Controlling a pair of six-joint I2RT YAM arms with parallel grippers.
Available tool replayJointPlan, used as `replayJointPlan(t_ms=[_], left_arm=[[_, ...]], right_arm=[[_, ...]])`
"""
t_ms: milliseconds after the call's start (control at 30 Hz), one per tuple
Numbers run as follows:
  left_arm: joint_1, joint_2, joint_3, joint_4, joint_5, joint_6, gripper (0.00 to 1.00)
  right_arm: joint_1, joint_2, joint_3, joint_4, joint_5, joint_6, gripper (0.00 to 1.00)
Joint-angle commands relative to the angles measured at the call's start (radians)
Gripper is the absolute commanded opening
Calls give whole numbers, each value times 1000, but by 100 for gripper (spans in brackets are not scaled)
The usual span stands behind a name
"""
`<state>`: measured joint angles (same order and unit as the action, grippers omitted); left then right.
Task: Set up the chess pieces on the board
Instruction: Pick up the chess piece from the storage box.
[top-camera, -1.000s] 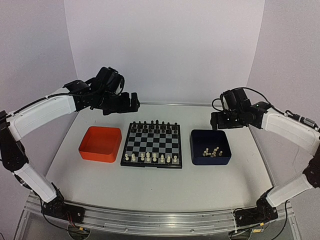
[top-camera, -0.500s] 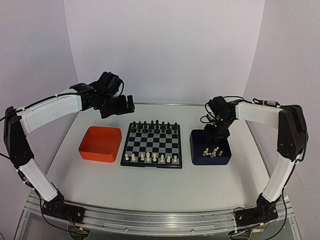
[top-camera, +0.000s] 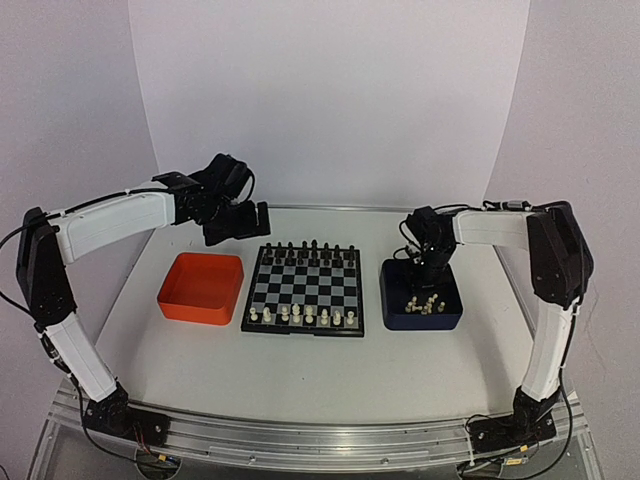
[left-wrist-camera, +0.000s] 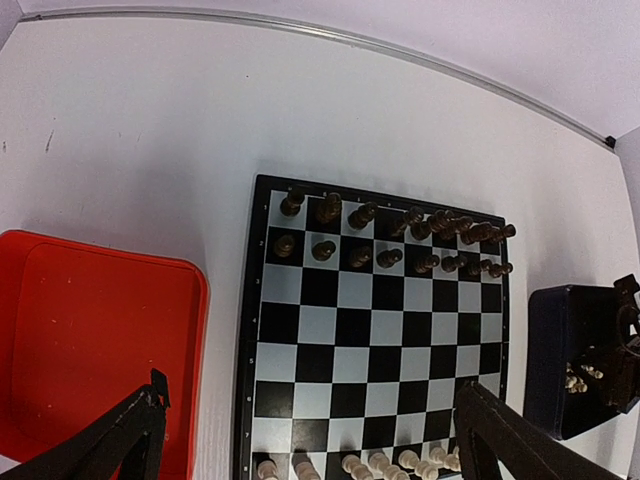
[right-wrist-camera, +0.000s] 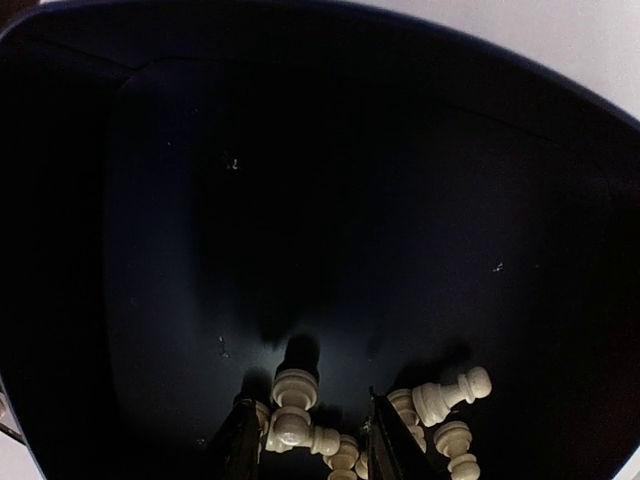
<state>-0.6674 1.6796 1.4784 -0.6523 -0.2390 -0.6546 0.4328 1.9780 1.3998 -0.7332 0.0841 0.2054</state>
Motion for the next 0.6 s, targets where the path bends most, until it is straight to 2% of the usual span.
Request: replayJointPlan(t_ms=[0,167,333,567], left_arm=[[8,8,23,3,-10,8,100],[9,11,21,6,-6,14,100],[9,9,15,12,1,22,100],[10,-2,-12,38,16,26,100]], right_arm=[[1,26,27,-35,-45,24,31],[1,31,14,-43,-68,42,24],[1,-5,18,-43,-72,54,1],[2,-132,32,-54,-46,65,0]])
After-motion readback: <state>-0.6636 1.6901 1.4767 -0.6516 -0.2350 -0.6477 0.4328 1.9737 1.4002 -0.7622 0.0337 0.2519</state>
